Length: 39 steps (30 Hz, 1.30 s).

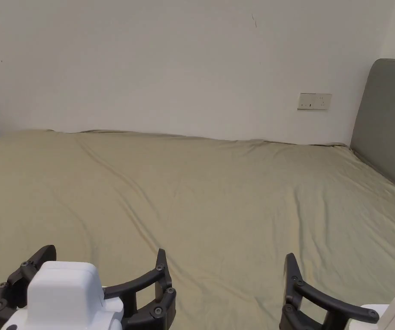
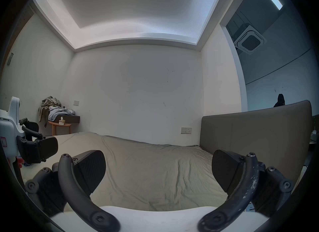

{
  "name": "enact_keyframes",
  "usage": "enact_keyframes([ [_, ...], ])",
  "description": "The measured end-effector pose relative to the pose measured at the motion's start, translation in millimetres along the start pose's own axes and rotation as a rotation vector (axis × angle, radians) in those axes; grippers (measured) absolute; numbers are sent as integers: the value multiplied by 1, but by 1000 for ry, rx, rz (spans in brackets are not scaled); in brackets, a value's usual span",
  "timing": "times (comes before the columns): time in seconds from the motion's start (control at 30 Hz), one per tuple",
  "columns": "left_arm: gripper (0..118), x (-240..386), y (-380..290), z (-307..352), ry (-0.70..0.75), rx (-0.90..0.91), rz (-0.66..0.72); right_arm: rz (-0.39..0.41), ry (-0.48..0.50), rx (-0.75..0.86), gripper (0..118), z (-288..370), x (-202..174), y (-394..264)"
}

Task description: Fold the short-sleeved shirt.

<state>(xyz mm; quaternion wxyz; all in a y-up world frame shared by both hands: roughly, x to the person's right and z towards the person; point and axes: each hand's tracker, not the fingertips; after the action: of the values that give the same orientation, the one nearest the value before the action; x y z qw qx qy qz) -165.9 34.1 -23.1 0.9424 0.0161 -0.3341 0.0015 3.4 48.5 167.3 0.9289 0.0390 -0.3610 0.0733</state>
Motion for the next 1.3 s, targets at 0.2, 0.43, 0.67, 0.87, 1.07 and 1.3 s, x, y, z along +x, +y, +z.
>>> enact_keyframes([
  [0.2, 118, 0, 0, 0, 1, -1, -4, 1, 1, -4, 118, 0, -1, 0],
  [0.43, 118, 0, 0, -1, 4, -4, -4, 3, 2, -5, 118, -1, -1, 0],
  [0.67, 118, 0, -1, -1, 4, -7, -6, 1, -1, -6, 118, -1, 1, -1],
  [0.87, 118, 1, -2, -1, 2, -9, -8, 1, -2, -8, 118, -1, 1, -1],
  [1.07, 118, 1, -2, -2, -3, -15, -4, -109, 41, -73, 118, -9, 8, -5],
  [1.3, 118, -4, 0, -2, -23, -19, 48, -911, 358, -290, 118, -45, 59, -39],
])
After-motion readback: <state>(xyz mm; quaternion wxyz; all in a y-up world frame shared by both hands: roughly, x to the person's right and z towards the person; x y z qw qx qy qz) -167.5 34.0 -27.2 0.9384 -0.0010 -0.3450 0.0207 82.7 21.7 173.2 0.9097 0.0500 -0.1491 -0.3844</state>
